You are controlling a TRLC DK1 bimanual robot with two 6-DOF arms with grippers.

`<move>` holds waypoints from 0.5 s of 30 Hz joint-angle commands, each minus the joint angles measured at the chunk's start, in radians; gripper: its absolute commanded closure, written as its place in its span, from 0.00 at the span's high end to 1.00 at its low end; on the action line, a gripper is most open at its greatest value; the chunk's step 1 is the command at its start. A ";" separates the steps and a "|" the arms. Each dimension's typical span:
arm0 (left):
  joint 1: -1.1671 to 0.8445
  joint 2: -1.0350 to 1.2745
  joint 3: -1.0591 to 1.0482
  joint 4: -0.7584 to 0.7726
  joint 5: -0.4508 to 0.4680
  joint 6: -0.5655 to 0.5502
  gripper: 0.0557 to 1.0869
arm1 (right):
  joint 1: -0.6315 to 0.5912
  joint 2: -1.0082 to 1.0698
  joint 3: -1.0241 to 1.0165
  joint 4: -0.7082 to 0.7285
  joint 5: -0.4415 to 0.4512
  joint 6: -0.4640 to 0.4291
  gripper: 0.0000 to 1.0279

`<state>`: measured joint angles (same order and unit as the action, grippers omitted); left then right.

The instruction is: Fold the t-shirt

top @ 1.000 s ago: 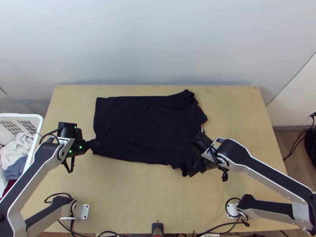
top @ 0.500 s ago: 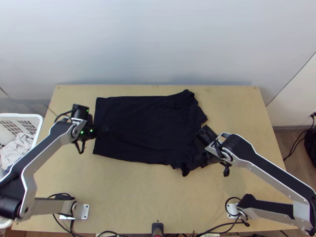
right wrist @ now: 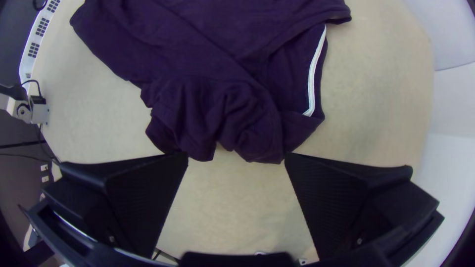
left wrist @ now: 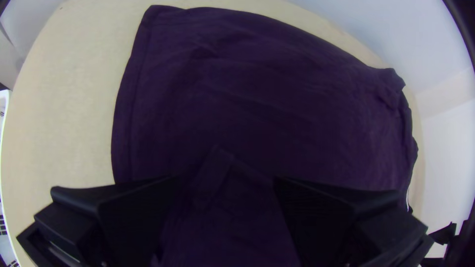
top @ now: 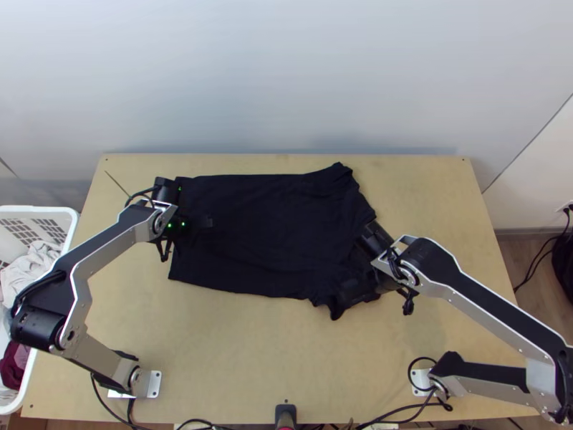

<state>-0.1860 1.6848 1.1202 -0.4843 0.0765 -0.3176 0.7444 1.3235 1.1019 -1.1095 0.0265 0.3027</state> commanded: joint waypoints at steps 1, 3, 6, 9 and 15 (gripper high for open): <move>-0.013 0.055 0.007 0.010 -0.009 0.012 0.85 | -0.013 0.016 0.009 0.000 0.000 0.007 0.90; -0.015 0.059 -0.010 0.029 -0.009 0.015 0.76 | -0.030 0.025 0.016 -0.001 0.000 0.012 0.90; -0.021 0.035 -0.036 0.064 -0.009 0.015 0.52 | -0.046 0.033 0.024 -0.001 -0.004 0.019 0.90; -0.026 0.000 -0.051 0.092 -0.017 0.020 0.21 | -0.076 0.040 0.035 0.000 -0.004 0.047 0.96; -0.026 -0.048 -0.057 0.069 -0.017 0.038 0.04 | -0.109 0.075 0.087 -0.006 -0.027 0.065 0.96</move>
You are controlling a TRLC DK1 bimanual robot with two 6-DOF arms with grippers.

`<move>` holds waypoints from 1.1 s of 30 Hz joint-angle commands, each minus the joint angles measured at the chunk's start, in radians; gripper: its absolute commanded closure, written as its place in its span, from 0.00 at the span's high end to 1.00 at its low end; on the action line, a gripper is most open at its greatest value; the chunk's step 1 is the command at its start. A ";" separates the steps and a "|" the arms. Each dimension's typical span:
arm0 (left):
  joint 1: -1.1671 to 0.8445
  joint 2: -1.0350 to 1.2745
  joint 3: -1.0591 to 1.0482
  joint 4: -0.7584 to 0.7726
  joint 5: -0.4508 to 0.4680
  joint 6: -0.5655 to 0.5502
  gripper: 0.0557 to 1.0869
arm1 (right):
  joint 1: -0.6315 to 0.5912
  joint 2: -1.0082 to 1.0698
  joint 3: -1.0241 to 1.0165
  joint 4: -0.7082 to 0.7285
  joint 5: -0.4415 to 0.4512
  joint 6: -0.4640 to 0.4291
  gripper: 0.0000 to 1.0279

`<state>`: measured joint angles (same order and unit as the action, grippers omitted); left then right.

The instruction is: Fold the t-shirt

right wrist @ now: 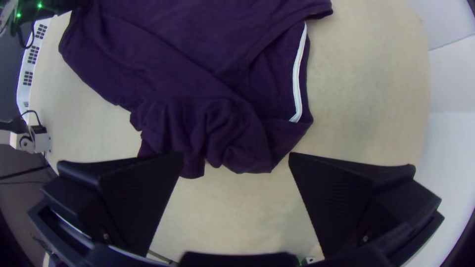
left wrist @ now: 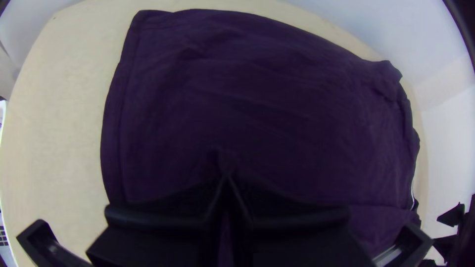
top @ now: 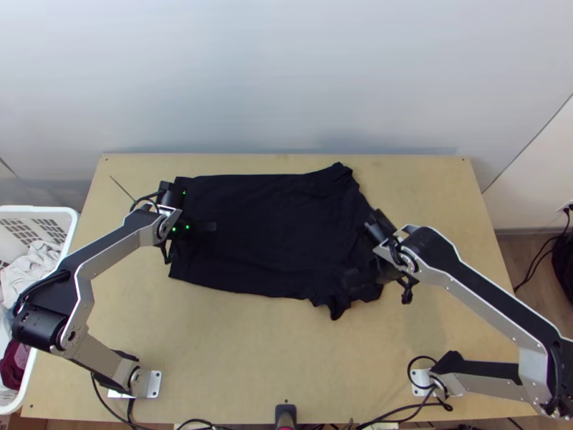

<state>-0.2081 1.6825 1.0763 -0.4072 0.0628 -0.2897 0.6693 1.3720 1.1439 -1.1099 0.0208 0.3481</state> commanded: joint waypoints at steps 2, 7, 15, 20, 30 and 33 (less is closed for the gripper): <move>-0.004 -0.083 -0.016 -0.031 -0.003 0.009 0.04 | -0.005 0.025 0.080 -0.021 -0.035 0.017 0.96; 0.016 -0.204 -0.047 -0.094 -0.003 0.004 0.04 | 0.070 0.035 0.103 -0.079 -0.074 0.011 0.95; 0.055 -0.455 -0.049 -0.294 -0.001 0.029 0.04 | 0.200 0.056 0.010 -0.068 -0.073 0.000 0.95; 0.059 -0.563 -0.053 -0.433 0.020 0.049 0.04 | 0.259 0.079 -0.006 -0.048 -0.038 0.003 0.95; 0.044 -0.675 -0.075 -0.555 0.029 0.044 0.04 | 0.297 0.180 -0.055 0.065 0.116 0.002 0.87; 0.044 -0.693 -0.070 -0.579 0.028 0.043 0.04 | 0.296 0.199 -0.078 0.131 0.154 0.000 0.53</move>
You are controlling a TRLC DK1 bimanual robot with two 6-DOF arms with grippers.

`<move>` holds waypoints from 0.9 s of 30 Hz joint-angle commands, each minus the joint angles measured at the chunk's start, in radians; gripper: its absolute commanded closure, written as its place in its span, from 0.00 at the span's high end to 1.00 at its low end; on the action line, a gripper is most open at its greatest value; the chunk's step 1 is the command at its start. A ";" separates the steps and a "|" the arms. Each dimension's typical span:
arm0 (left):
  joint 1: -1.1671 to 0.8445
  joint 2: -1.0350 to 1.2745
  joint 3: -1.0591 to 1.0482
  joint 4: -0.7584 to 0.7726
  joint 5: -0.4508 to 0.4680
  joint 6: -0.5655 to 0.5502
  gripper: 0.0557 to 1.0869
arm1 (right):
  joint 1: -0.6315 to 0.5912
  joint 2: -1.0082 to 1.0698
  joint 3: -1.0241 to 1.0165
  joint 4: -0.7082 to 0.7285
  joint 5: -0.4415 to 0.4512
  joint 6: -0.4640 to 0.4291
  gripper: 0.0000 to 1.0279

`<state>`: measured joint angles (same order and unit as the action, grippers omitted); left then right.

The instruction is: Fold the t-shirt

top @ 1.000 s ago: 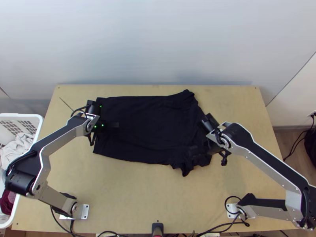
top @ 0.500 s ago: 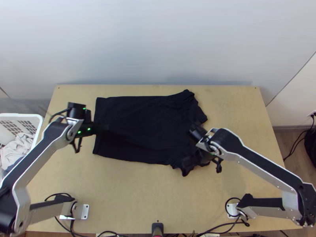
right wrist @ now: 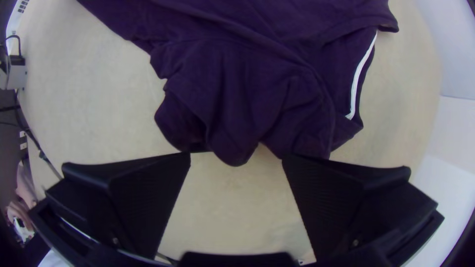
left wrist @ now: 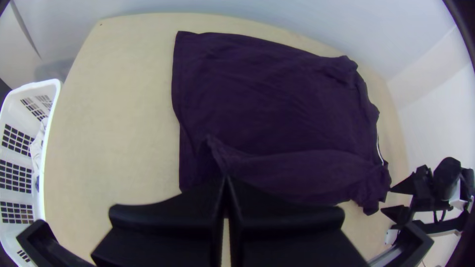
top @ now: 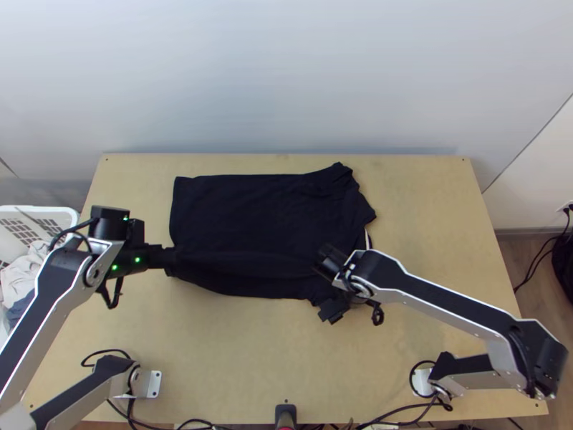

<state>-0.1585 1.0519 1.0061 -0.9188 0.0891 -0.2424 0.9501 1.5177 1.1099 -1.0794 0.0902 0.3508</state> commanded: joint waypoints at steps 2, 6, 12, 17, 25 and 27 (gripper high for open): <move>-0.004 -0.075 0.000 -0.080 0.001 -0.005 0.04 | 0.010 0.059 -0.053 0.145 0.111 -0.015 0.21; 0.002 -0.095 0.000 -0.106 0.001 -0.001 0.04 | -0.005 0.041 -0.064 0.136 0.111 -0.015 0.15; 0.001 -0.127 0.019 -0.140 0.001 0.008 0.04 | -0.019 -0.083 -0.036 0.056 0.109 -0.042 0.03; -0.021 -0.156 0.014 -0.216 0.026 0.018 0.04 | -0.020 -0.171 0.018 -0.094 0.063 -0.076 0.03; -0.085 -0.208 -0.057 -0.356 0.069 0.081 0.04 | 0.032 -0.226 0.064 -0.294 -0.155 -0.104 0.03; -0.119 -0.213 -0.052 -0.411 0.078 0.094 0.04 | 0.042 -0.226 0.077 -0.333 -0.218 -0.113 0.03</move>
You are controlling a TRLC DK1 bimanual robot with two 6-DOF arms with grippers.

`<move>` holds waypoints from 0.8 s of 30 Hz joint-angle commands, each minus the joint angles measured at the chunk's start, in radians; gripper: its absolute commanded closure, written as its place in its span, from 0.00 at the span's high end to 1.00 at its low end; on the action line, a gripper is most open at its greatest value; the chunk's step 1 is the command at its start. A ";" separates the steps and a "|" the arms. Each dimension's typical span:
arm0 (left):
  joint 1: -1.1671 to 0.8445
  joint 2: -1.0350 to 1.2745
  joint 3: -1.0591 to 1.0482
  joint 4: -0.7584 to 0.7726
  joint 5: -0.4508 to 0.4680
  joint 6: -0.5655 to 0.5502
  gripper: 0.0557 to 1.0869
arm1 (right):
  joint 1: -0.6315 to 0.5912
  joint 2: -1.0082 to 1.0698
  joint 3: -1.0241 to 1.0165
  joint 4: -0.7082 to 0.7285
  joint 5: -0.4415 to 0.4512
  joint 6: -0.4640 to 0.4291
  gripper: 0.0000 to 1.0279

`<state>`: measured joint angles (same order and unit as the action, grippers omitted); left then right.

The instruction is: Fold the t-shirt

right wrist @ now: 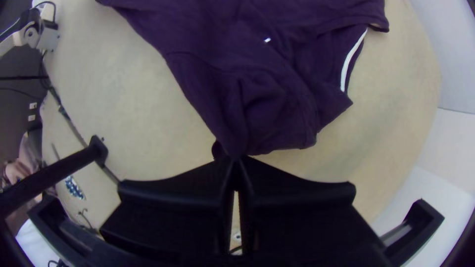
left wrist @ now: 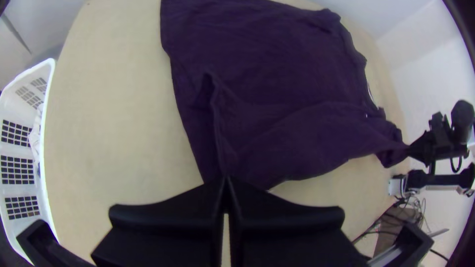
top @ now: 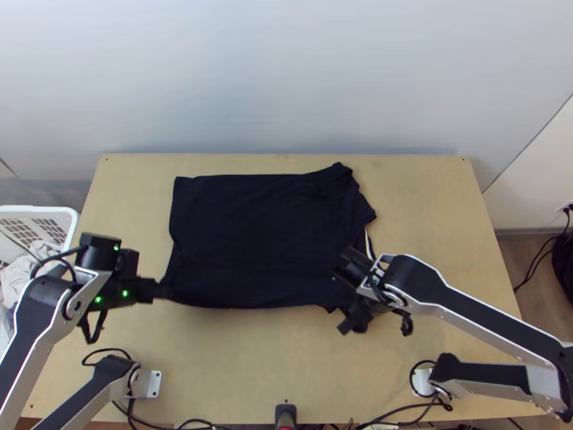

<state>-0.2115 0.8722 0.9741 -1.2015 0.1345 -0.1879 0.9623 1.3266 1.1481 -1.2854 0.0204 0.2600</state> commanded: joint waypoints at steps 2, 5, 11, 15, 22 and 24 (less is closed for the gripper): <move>-0.078 -0.030 -0.021 -0.201 0.051 0.067 0.04 | 0.029 -0.026 0.039 -0.160 -0.203 -0.044 0.03; -0.112 -0.038 -0.038 -0.257 0.060 0.085 0.04 | 0.036 -0.024 0.002 -0.170 -0.211 -0.065 0.03; -0.250 -0.098 0.040 -0.265 0.062 0.082 0.04 | 0.070 -0.030 0.025 -0.192 -0.237 -0.067 0.03; -0.221 -0.101 0.064 -0.263 0.056 0.082 0.04 | 0.015 -0.041 0.035 -0.190 -0.237 -0.094 0.03; -0.256 -0.128 0.029 -0.263 0.063 0.079 0.04 | 0.030 -0.053 -0.057 -0.187 -0.241 -0.104 0.03; -0.272 -0.130 0.014 -0.263 0.065 0.074 0.04 | 0.035 -0.050 -0.073 -0.184 -0.247 -0.104 0.03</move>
<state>-0.4351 0.7635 1.0134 -1.4612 0.1936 -0.1074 0.9878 1.2804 1.1263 -1.4708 -0.2150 0.1654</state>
